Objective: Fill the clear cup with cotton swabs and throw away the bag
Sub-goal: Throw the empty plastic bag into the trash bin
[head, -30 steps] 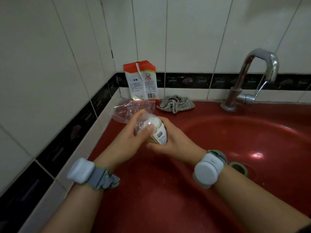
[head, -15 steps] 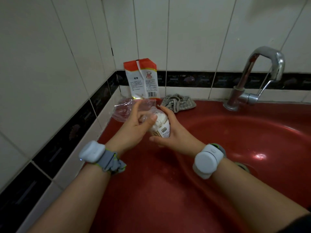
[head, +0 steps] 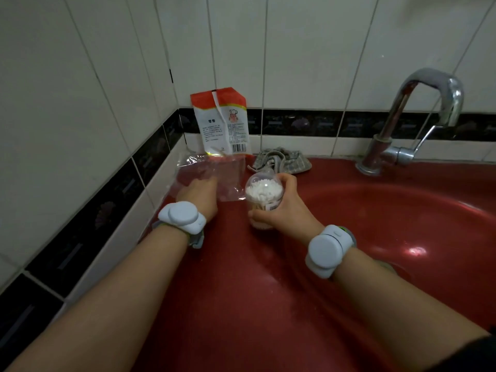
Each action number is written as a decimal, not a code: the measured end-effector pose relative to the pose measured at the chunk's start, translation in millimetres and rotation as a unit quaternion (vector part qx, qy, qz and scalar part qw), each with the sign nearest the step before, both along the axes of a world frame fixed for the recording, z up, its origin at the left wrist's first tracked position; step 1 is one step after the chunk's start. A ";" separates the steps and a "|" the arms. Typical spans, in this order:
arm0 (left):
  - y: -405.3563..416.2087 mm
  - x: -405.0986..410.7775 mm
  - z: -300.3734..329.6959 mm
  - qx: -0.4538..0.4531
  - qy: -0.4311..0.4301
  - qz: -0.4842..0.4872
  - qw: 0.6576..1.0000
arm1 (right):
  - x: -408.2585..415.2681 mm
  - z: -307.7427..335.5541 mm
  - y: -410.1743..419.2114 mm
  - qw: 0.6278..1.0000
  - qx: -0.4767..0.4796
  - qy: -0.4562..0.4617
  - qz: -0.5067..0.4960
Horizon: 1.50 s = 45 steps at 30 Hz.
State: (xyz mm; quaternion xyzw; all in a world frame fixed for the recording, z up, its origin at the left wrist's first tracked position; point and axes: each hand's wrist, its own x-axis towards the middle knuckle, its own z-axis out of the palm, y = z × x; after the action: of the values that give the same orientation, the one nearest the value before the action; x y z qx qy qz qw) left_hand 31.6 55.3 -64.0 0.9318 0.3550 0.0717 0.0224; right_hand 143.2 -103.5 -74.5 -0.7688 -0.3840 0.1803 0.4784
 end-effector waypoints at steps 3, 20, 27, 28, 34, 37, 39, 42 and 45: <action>0.2 6.9 -4.5 0.027 0.012 0.018 0.999 | 2.2 -3.8 2.3 1.000 0.013 0.006 0.002; 2.0 -13.8 64.2 -0.149 -0.588 0.050 0.793 | -38.5 1.0 63.6 0.999 -0.011 -0.031 -0.001; -30.7 -12.8 80.5 -0.271 -0.651 0.013 0.709 | -57.1 4.2 73.3 1.000 -0.008 0.018 -0.024; -35.4 -12.7 81.2 -0.287 -0.650 0.008 0.704 | -56.6 5.9 70.9 1.000 -0.011 0.022 -0.012; -69.0 -3.6 85.6 -0.389 -0.634 -0.021 0.668 | -45.0 14.0 35.9 0.997 -0.069 0.009 0.023; -95.1 4.4 87.1 -0.431 -0.619 -0.039 0.655 | -34.7 19.2 7.8 0.998 -0.066 0.023 -0.004; -123.3 11.7 87.0 -0.467 -0.607 -0.061 0.640 | -21.3 22.5 -30.0 0.995 -0.056 0.039 -0.070; -148.8 19.6 83.1 -0.504 -0.593 -0.081 0.622 | -3.9 24.2 -73.5 0.979 -0.007 0.120 -0.164; -187.2 27.6 78.7 -0.543 -0.570 -0.104 0.608 | 6.8 26.1 -135.3 0.946 0.067 0.162 -0.274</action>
State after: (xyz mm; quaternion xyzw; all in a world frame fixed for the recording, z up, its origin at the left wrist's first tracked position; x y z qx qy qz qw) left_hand 59.2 -131.9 14.8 0.5501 0.1451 0.3793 0.7297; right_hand 150.0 -238.8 -48.3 -0.7710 -0.0867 0.1387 0.6155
